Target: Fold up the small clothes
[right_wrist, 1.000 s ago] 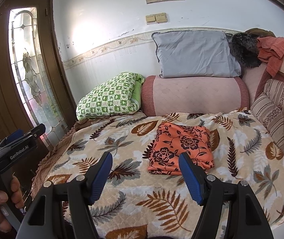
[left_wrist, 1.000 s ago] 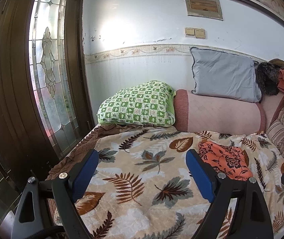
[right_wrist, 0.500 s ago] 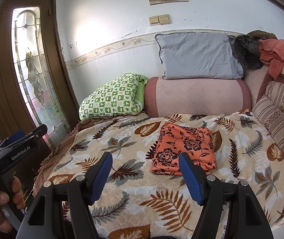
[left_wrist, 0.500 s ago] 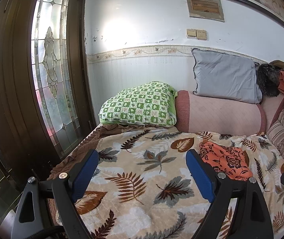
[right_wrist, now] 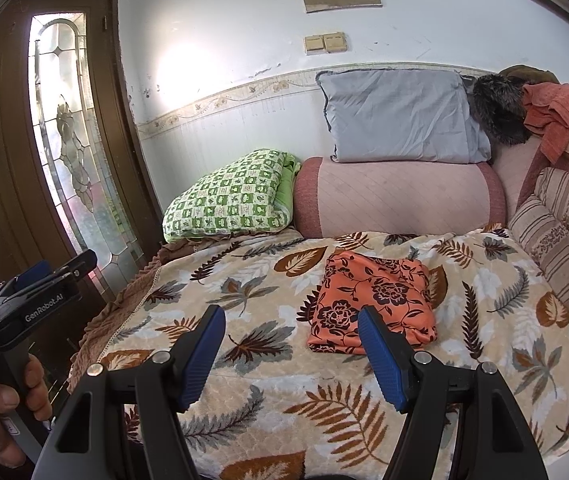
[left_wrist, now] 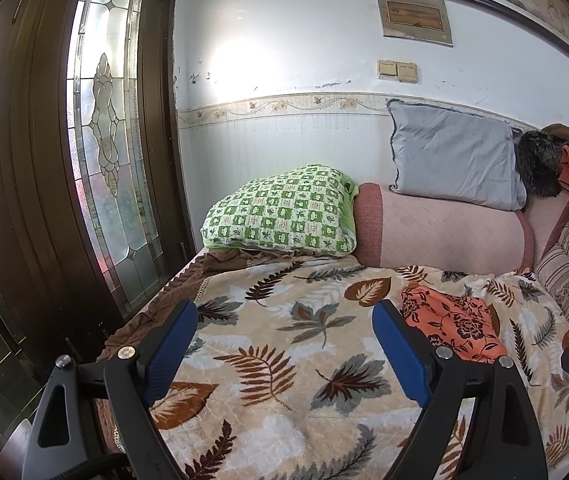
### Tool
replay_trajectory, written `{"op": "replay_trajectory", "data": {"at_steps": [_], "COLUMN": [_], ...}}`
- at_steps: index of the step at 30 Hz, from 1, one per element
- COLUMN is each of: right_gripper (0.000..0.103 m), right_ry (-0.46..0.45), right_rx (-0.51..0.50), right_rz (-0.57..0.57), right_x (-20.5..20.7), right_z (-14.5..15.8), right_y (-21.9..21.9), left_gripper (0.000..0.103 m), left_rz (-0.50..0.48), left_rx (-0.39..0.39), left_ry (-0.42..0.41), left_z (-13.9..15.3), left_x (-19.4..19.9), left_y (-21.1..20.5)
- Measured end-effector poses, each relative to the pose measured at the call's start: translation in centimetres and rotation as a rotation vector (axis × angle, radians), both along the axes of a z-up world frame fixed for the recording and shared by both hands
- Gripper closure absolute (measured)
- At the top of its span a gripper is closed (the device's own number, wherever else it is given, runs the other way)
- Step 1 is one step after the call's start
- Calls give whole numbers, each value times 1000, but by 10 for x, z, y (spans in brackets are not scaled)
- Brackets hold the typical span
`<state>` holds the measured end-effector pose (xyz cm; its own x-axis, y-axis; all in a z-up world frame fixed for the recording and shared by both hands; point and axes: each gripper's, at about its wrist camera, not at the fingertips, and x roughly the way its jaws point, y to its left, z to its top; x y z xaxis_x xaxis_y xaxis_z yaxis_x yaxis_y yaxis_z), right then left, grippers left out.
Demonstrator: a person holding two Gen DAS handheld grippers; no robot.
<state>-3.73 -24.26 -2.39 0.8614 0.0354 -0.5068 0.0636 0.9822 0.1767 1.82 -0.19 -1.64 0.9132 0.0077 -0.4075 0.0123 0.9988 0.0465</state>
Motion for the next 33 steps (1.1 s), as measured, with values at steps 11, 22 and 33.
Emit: {"op": "replay_trajectory", "data": {"at_steps": [11,22,33], "right_gripper": [31,31,31], "right_ry": [-4,-26,-28], "right_rx": [-2,5,8], "right_rz": [3,-4,-6], "right_x": [0,-3,-4], "right_z": [1,10,12], "right_y": [2,-1,-2], "left_gripper": [14,14,14], "left_rz": [0,0,-5], "left_rx": [-1,4,12], "left_ry": [-1,-5,-5], "left_z": [0,5,8], "left_x": [-1,-5,-6], "left_y": [0,1,-4]}}
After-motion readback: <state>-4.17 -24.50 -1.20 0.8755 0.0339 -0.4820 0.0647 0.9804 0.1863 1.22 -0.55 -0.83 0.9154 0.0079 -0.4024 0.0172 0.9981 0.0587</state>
